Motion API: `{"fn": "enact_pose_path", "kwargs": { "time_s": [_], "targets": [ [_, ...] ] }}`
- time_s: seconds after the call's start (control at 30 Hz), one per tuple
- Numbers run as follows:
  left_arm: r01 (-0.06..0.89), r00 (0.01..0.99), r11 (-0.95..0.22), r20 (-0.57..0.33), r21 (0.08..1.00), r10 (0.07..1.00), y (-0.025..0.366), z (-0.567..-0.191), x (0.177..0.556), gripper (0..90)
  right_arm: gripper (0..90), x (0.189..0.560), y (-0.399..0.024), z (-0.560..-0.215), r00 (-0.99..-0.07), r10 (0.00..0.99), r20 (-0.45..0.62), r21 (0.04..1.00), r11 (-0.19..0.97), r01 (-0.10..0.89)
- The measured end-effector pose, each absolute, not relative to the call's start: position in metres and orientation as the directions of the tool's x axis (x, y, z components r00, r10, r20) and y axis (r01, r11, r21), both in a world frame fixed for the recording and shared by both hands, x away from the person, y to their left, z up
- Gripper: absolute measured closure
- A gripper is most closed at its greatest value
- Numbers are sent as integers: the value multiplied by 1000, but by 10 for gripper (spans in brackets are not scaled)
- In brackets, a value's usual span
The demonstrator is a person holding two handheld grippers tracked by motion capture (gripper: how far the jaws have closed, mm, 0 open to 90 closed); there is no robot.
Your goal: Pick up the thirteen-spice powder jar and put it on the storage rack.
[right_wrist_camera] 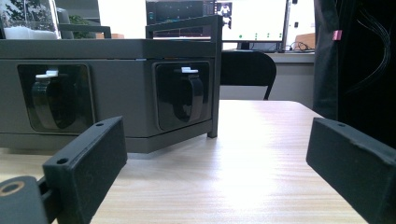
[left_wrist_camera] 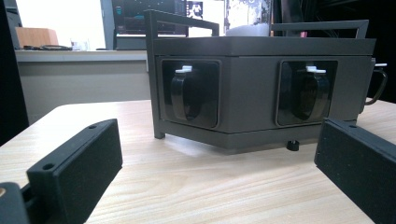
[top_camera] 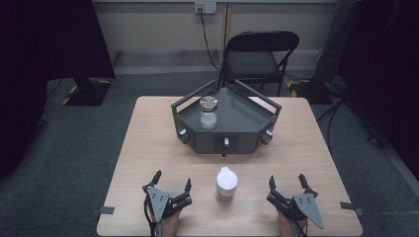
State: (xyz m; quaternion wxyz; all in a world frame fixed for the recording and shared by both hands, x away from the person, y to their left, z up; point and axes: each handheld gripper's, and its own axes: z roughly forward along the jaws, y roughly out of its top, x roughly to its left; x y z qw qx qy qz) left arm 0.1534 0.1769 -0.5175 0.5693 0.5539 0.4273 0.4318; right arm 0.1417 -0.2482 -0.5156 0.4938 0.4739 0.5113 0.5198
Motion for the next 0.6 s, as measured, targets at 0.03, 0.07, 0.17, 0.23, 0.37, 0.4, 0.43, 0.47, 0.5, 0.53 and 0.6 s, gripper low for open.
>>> {"fn": "enact_pose_path", "kwargs": {
  "time_s": [0.03, 0.07, 0.17, 0.23, 0.37, 0.4, 0.43, 0.47, 0.5, 0.53, 0.6],
  "targets": [
    [-18, 260, 13, -8, 1000, 966, 177, -517, 153, 1, 31, 142, -248, -516, -64, 998, -12, 1000, 10, -29],
    [-18, 259, 13, -8, 1000, 966, 176, -517, 153, 1, 30, 142, -248, -516, -65, 998, -12, 1000, 10, -29],
    [-18, 255, 13, -8, 1000, 967, 176, -517, 153, 1, 21, 142, -246, -516, -48, 999, -12, 999, 10, -30],
    [-18, 251, 12, -7, 1000, 968, 175, -517, 153, 1, 16, 142, -244, -516, -37, 999, -11, 999, 10, -31],
    [-18, 251, 12, -7, 1000, 968, 175, -517, 153, 1, 6, 143, -245, -515, -45, 999, -13, 1000, 12, -28],
    [-18, 251, 12, -7, 1000, 968, 175, -517, 153, 1, 6, 143, -246, -515, -52, 999, -14, 1000, 13, -26],
    [-17, 251, 11, -7, 1000, 968, 175, -517, 153, 1, 6, 143, -247, -514, -59, 998, -14, 1000, 13, -23],
    [-17, 251, 12, -7, 1000, 968, 175, -517, 153, 1, 6, 143, -248, -514, -63, 998, -12, 1000, 11, -24],
    [-17, 251, 12, -7, 1000, 968, 175, -517, 153, 1, 6, 142, -249, -513, -66, 998, -6, 1000, 4, -29],
    [-18, 251, 12, -7, 1000, 968, 175, -517, 153, 1, 5, 141, -249, -512, -71, 997, 0, 999, -2, -36],
    [-18, 251, 13, -8, 1000, 968, 175, -517, 153, 1, 1, 140, -251, -506, -96, 995, 21, 999, -25, -44]
  ]
}}
